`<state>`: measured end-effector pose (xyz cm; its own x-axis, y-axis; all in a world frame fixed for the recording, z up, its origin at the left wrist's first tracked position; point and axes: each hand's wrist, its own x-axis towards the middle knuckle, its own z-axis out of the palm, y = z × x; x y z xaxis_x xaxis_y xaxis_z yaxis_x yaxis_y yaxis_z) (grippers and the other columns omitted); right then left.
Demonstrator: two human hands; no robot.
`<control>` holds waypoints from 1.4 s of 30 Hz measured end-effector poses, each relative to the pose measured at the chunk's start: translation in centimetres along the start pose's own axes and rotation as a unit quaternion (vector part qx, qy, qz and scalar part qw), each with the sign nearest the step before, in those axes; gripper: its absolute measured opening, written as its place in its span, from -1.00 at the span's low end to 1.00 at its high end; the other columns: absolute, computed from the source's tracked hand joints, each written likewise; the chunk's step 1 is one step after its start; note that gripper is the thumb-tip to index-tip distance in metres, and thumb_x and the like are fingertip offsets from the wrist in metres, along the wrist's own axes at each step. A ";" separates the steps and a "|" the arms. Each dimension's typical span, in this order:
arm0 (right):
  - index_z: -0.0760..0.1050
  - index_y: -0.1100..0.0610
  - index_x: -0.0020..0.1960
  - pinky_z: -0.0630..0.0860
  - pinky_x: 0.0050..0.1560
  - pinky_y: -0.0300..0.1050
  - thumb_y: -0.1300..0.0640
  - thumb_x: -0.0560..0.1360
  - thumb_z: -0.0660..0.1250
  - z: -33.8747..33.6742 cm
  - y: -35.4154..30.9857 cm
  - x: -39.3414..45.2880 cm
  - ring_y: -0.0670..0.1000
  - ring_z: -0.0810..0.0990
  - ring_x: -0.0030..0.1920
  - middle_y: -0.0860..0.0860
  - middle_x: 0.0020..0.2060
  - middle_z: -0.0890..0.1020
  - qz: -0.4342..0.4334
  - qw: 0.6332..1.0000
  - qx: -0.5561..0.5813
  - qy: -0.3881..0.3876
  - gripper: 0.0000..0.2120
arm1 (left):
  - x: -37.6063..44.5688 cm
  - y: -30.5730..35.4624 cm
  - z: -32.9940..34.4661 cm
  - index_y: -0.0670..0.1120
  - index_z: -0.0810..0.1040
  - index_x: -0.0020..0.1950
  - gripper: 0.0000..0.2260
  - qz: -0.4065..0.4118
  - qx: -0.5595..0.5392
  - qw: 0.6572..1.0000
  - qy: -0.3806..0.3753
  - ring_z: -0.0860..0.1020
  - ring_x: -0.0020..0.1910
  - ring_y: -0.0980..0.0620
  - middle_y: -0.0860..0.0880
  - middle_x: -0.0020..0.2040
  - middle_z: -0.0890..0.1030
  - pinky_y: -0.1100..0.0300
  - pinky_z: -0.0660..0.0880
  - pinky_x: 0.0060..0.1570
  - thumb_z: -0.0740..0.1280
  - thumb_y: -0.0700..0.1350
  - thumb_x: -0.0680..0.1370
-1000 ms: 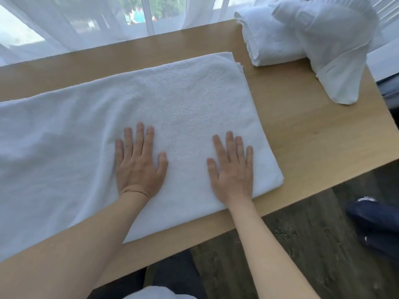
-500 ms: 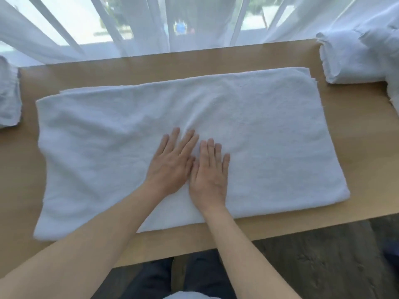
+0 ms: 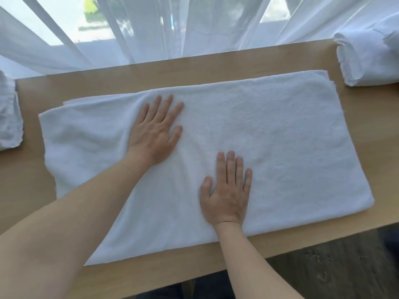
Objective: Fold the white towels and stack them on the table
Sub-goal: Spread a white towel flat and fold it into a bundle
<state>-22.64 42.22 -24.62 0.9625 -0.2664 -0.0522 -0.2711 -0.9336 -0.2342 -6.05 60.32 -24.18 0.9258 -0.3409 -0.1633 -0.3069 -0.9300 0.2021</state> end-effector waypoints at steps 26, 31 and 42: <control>0.07 0.02 0.63 -0.05 0.58 0.18 -0.05 0.55 0.08 0.2 -0.1 0.0 0.05 0.02 0.61 0.02 0.61 0.11 0.004 1.000 0.003 0.020 -0.34 | -12.1 -7.3 0.5 0.18 -0.19 0.64 -0.42 -0.186 0.004 0.983 0.006 -0.25 0.61 0.06 0.09 0.65 -0.20 -0.03 -0.24 0.57 -0.13 0.25 0.64; 0.09 0.02 0.63 -0.03 0.57 0.20 -0.05 0.54 0.08 0.3 0.0 -0.1 0.06 0.04 0.61 0.02 0.61 0.13 0.003 1.000 0.000 0.031 -0.34 | -7.6 -12.5 -2.1 0.18 -0.17 0.64 -0.45 -0.217 -0.018 0.976 -0.013 -0.22 0.62 0.03 0.06 0.66 -0.19 -0.01 -0.27 0.57 -0.15 0.23 0.66; 0.08 0.04 0.63 -0.05 0.57 0.21 -0.06 0.55 0.02 -0.3 -0.4 -0.1 0.08 0.05 0.60 0.01 0.61 0.11 0.008 1.000 0.005 0.017 -0.35 | -17.5 -0.2 1.5 0.08 -0.06 0.66 -0.43 -0.141 -0.031 0.989 -0.024 -0.14 0.64 -0.08 -0.01 0.67 -0.09 -0.12 -0.12 0.57 -0.10 0.22 0.67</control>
<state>-22.58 42.55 -24.28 0.9570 -0.2893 -0.0222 -0.2859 -0.9270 -0.2427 -22.51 66.26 -22.85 0.9609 -0.0759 -0.2664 -0.0216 -0.9793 0.2010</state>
